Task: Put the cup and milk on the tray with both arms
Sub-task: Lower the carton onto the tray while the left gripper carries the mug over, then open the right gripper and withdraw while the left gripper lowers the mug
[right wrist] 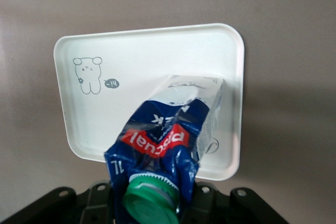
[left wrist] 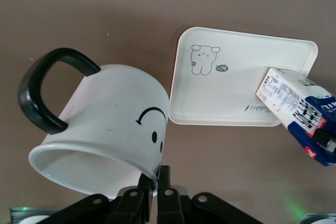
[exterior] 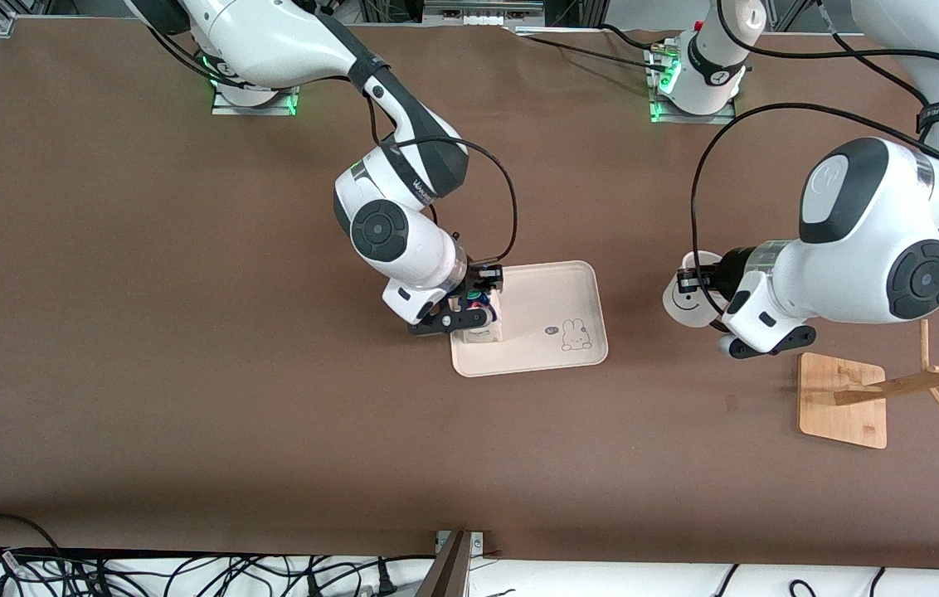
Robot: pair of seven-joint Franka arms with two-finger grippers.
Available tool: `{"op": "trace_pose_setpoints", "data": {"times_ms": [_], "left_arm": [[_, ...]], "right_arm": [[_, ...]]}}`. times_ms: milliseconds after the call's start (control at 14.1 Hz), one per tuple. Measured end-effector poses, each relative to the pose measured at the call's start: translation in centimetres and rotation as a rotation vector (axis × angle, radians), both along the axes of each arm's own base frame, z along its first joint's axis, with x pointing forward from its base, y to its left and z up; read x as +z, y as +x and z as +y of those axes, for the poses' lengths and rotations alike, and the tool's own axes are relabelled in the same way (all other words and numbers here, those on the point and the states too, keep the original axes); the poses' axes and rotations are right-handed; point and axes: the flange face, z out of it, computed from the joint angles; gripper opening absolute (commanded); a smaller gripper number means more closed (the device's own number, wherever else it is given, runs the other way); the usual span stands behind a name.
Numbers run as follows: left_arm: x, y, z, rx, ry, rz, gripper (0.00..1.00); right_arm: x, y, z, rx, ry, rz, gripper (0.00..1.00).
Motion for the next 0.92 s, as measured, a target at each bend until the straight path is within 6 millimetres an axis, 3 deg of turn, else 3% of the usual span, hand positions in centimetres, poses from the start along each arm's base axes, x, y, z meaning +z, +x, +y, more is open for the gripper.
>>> {"op": "trace_pose_setpoints", "data": {"times_ms": [354, 496, 709, 921], "left_arm": [[-2.4, 0.4, -3.2, 0.092, -0.009, 0.078, 0.00], [-3.6, 0.7, -5.2, 0.117, -0.005, 0.092, 0.00], [-6.7, 1.3, -8.1, 0.140, -0.035, 0.086, 0.00], [-10.3, 0.9, -11.4, 0.111, -0.038, 0.093, 0.00]], "right_arm": [[0.9, 0.3, 0.5, -0.018, 0.026, -0.039, 1.00], [3.0, 0.7, 0.1, -0.021, 0.032, -0.061, 1.00], [10.4, 1.4, -3.2, -0.029, -0.001, -0.072, 1.00], [20.2, -0.8, -7.6, -0.009, -0.056, -0.045, 1.00]]}}
